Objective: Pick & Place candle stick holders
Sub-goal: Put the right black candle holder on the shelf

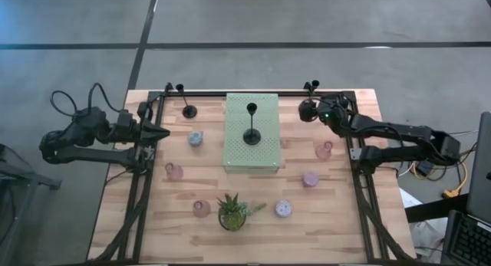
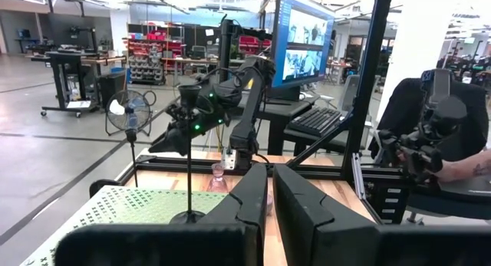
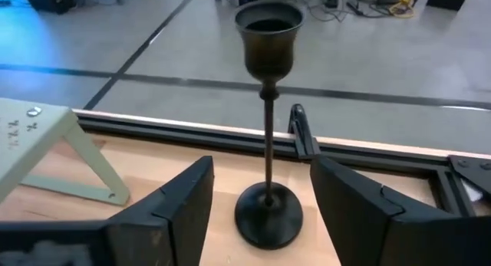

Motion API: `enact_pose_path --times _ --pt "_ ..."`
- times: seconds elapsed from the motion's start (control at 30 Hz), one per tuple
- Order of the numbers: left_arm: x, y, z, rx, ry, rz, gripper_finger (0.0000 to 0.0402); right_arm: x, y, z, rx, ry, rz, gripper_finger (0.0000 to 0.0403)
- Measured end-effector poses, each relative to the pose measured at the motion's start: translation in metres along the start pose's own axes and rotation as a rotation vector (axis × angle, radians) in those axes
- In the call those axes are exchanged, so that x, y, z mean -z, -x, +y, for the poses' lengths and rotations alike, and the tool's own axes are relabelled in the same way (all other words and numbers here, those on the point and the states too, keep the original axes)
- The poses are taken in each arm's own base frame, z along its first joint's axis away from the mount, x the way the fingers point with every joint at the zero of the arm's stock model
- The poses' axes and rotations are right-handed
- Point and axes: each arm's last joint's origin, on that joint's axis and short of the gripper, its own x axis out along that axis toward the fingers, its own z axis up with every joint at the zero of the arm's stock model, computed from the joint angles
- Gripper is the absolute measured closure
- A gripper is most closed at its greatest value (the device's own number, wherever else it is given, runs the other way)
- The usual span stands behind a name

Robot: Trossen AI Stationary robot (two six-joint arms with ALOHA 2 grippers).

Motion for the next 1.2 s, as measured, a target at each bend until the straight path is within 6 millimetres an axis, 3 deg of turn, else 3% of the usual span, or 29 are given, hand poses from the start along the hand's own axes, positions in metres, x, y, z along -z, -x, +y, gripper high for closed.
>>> enact_pose_path --times 0.33,0.7,0.87,1.07,1.2 --pt "0.0 0.0 0.0 0.0 0.0 0.0 0.0371 0.006 -0.034 0.003 0.049 0.046 0.008 0.0188" --pt "0.0 0.0 0.0 0.0 0.0 0.0 0.0371 0.007 -0.065 -0.008 0.07 0.008 0.034 0.0204" --pt "0.0 0.0 0.0 0.0 0.0 0.0 0.0371 -0.002 -0.068 -0.01 0.045 -0.006 0.028 0.0258" --pt "0.0 0.0 0.0 0.0 0.0 0.0 0.0371 -0.019 -0.068 -0.007 0.015 0.091 0.004 0.0379" --pt "0.0 0.0 0.0 0.0 0.0 0.0 0.0371 -0.038 -0.063 0.0 -0.024 0.128 0.017 0.039"
